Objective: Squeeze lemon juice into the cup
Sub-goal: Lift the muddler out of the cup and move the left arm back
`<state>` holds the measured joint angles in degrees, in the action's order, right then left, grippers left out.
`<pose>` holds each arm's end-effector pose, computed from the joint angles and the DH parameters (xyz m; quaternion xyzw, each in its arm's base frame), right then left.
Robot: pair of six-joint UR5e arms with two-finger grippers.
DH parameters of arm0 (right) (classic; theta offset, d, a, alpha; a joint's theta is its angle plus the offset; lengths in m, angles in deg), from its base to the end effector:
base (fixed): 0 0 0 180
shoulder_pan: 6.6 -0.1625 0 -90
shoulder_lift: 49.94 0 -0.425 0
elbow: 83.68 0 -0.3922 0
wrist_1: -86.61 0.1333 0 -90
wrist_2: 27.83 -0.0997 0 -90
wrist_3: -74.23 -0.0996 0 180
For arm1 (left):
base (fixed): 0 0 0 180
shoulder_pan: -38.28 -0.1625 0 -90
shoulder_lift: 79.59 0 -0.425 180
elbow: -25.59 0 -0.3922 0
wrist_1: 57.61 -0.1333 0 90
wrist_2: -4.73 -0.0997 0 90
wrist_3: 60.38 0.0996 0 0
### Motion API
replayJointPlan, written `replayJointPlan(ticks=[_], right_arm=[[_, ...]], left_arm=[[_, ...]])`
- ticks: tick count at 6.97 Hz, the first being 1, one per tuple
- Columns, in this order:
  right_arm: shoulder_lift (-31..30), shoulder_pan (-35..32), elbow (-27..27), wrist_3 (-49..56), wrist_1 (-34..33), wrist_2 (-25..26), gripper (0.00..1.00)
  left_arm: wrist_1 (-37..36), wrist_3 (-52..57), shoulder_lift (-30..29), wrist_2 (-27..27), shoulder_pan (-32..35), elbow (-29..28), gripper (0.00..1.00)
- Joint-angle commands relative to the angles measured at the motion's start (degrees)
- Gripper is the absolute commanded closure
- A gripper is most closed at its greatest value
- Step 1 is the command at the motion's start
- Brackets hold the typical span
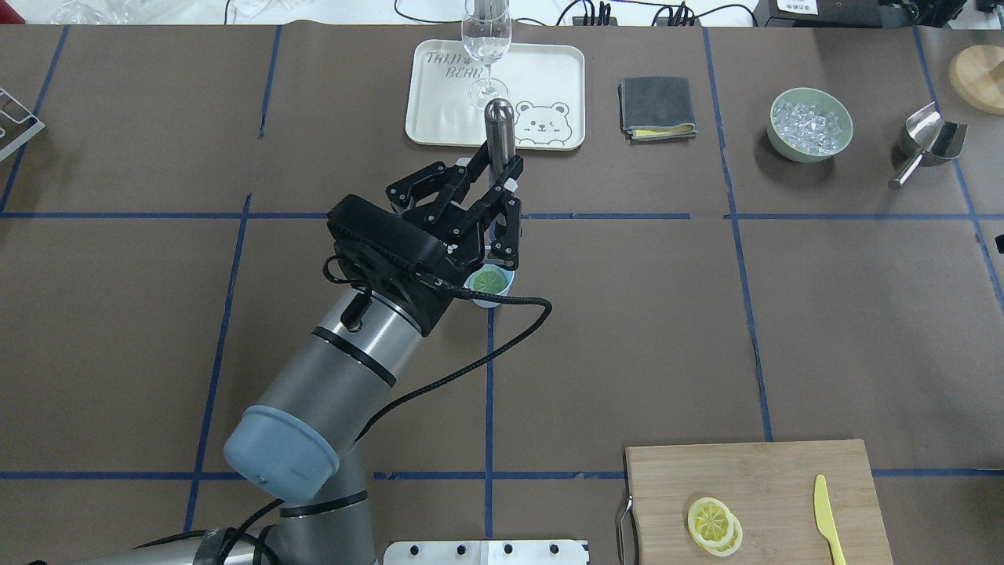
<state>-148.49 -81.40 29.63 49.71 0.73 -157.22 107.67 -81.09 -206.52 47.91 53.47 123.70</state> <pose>-0.0465 -0.4385 0.5234 0.0323 -0.3651 0.0204 0.9302 0.4681 -0.3405 0.1042 0.6815 0.4564 -0.0993 0.5634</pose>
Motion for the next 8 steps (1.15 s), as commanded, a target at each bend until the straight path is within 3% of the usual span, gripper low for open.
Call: replayJointPlan(ticks=[1, 3, 5, 6, 7, 8], right_arm=[[-0.2, 0.0, 0.1, 0.0, 0.1, 0.0, 0.0], [-0.2, 0.0, 0.4, -0.3, 0.2, 0.0, 0.0], [-0.2, 0.0, 0.7, -0.7, 0.2, -0.1, 0.0], [-0.2, 0.0, 0.8, -0.7, 0.2, -0.1, 0.0], [-0.2, 0.0, 0.8, -0.7, 0.2, -0.1, 0.0], [-0.2, 0.0, 0.7, -0.7, 0.2, -0.1, 0.0]], left_arm=[[-0.1, -0.2, 2.1, 1.0, 3.3, 0.9, 1.0], [-3.6, -0.2, 4.7, 1.1, 8.9, 0.9, 1.0], [-3.8, -1.2, 13.0, 7.4, 16.0, 2.0, 1.0], [-4.1, -7.1, 17.6, 17.5, 21.1, 1.9, 1.0], [-6.3, -11.8, 19.4, 33.6, 29.8, 1.4, 1.0], [-15.0, -11.8, 19.7, 46.7, 37.1, 1.6, 1.0]])
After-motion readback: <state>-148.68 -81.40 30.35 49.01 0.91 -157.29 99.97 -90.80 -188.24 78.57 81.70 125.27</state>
